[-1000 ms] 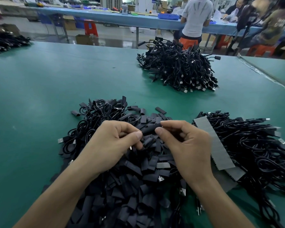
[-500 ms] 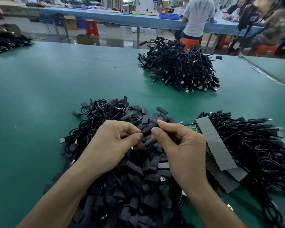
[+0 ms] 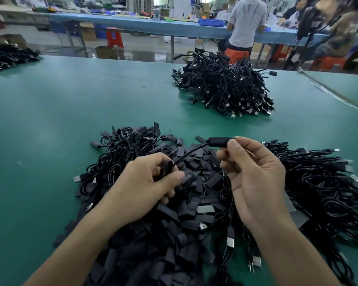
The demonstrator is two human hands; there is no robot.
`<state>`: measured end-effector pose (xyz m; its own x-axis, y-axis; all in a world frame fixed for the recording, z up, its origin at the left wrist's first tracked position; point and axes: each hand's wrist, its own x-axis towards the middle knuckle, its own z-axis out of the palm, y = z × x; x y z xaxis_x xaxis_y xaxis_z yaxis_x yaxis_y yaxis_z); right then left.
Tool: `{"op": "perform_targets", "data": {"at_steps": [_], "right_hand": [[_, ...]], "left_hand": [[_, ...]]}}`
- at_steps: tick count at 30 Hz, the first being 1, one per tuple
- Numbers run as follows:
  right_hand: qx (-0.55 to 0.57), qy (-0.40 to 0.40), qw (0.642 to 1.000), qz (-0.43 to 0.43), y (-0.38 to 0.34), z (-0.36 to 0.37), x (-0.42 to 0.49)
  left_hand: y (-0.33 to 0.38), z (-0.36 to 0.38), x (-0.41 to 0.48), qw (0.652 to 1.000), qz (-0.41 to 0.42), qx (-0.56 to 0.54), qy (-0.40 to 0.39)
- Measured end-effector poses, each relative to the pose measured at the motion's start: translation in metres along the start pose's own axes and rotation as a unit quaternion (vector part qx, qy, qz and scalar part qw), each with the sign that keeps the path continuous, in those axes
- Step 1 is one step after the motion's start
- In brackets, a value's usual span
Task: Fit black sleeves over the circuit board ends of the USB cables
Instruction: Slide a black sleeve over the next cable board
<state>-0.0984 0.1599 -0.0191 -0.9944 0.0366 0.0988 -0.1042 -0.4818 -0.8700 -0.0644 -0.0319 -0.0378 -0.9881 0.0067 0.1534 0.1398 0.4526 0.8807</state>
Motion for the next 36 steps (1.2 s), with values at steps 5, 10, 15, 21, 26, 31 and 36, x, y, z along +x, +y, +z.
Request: {"op": "perform_targets", "data": {"at_steps": [5, 10, 15, 21, 26, 31, 36], "right_hand": [[-0.130, 0.009, 0.991, -0.024, -0.006, -0.012, 0.008], [-0.430, -0.015, 0.900, -0.076, -0.006, -0.029, 0.011], [-0.690, 0.002, 0.707, -0.158, -0.009, -0.041, -0.001], [-0.804, 0.054, 0.588, -0.068, -0.006, -0.055, -0.011], [-0.794, 0.058, 0.598, -0.090, 0.003, -0.059, -0.014], [-0.822, 0.053, 0.562, -0.074, 0.009, -0.051, 0.000], [-0.759, -0.002, 0.639, -0.128, 0.007, -0.039, 0.014]], "left_hand": [[-0.004, -0.016, 0.007, 0.982, -0.018, -0.020, 0.185], [-0.008, -0.033, 0.008, 0.940, -0.071, 0.141, 0.302], [-0.010, -0.024, 0.007, 0.959, -0.143, 0.199, 0.140], [0.003, -0.012, 0.000, 0.934, -0.072, 0.301, 0.176], [0.017, 0.003, -0.006, 0.966, 0.045, 0.187, 0.175], [0.024, 0.021, -0.013, 0.990, 0.062, 0.070, 0.102], [0.019, 0.030, -0.015, 0.993, 0.056, 0.064, 0.079]]}}
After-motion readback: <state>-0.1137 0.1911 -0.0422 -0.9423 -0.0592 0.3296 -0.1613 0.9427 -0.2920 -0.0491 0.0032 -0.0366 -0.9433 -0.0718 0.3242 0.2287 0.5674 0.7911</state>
